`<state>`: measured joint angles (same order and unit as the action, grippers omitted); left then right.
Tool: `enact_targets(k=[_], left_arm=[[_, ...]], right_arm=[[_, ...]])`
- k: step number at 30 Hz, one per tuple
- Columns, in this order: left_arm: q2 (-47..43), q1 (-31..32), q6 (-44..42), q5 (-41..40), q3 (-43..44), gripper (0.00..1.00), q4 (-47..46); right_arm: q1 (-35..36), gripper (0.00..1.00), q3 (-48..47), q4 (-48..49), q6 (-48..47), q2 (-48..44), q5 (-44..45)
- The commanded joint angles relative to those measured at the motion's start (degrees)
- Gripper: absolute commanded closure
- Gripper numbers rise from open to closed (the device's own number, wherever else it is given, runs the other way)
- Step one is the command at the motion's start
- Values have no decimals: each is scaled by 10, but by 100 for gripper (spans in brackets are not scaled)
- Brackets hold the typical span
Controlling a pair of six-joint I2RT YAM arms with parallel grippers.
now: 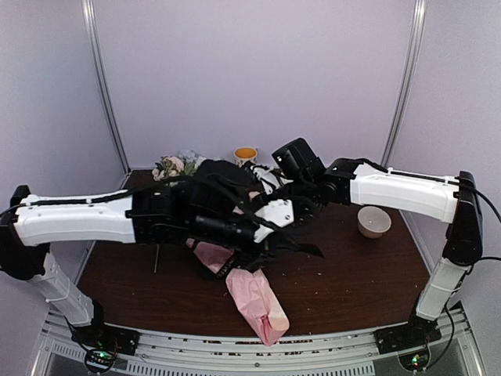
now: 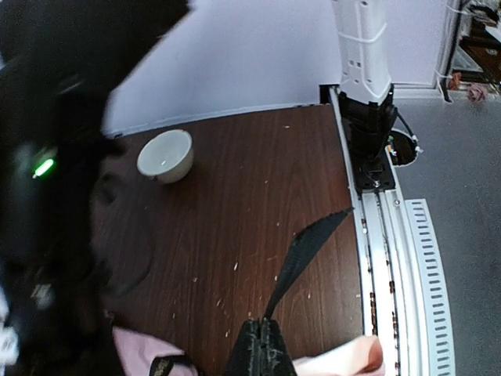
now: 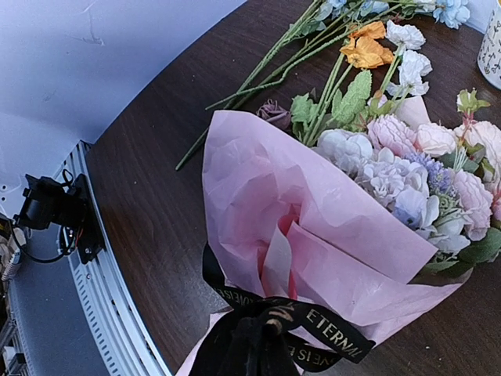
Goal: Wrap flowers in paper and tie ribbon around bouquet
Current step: Cross the half-tied ribbon over the folded bouquet, then tie the half-tied ribbon around the folded bouquet.
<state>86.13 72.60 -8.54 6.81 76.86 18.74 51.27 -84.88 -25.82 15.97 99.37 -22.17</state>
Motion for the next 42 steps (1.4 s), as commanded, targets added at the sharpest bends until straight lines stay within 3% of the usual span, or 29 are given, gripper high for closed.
enact_targets(k=[1, 7, 10, 16, 19, 24, 28, 32, 34, 36, 38, 42], left_arm=[[128, 32, -136, 92, 114, 100, -17], [219, 56, -216, 122, 194, 100, -77], [252, 56, -219, 96, 206, 100, -82], [289, 57, -215, 11, 238, 43, -33], [263, 57, -215, -19, 209, 27, -45], [177, 57, -196, -50, 123, 25, -108], [72, 52, -152, -70, 11, 29, -185], [-43, 16, -53, -71, -119, 40, -256], [-92, -21, 14, -66, -186, 48, -287], [-137, -70, 102, -52, -260, 50, -336], [-158, -123, 145, -46, -336, 48, -377], [-153, -144, 124, -64, -392, 28, -417]], right_arm=[[-6, 100, -41, -48, -56, 7, -11], [-6, 100, -55, -73, -77, 8, -12], [-6, 100, -51, -73, -80, 2, -10], [-6, 100, -44, -70, -81, 0, -14], [-5, 100, -43, -69, -81, 2, -16], [-5, 100, -41, -64, -74, 1, -24], [-3, 100, -30, -48, -55, -3, -28], [-3, 100, -12, -24, -24, -10, -32], [-2, 100, -6, -14, -10, -14, -31], [-2, 100, -1, -5, -2, -18, -34], [-1, 100, 6, 4, 3, -23, -33], [0, 100, 12, 15, 12, -26, -40]])
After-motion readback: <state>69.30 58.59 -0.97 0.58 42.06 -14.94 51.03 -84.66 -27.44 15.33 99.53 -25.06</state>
